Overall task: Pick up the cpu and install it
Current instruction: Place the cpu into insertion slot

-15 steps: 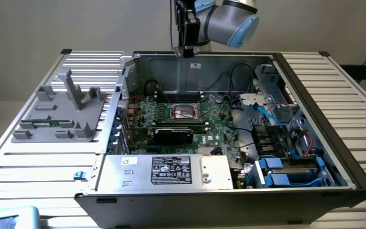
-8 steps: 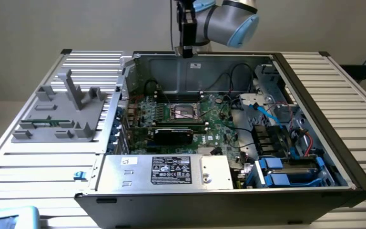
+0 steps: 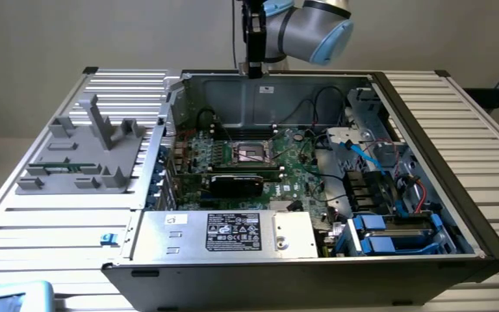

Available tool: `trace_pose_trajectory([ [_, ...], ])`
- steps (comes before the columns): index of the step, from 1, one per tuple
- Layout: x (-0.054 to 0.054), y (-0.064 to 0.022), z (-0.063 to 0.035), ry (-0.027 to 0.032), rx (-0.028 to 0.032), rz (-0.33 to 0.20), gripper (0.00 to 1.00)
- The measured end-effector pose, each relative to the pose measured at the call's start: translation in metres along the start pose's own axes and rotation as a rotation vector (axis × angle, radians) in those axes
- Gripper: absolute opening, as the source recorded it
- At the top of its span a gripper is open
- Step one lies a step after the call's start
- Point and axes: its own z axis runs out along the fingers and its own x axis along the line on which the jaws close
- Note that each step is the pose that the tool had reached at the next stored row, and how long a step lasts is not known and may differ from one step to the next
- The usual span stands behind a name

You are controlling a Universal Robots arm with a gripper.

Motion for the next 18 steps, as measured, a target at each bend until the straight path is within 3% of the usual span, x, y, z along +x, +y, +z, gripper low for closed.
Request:
trace_pose_trajectory([
  [11,0.0,-0.0001,0.0014,0.0,0.0,0.0,0.55],
  [18,-0.001,-0.0005,0.0101,0.0,-0.0013,0.0,0.55],
])
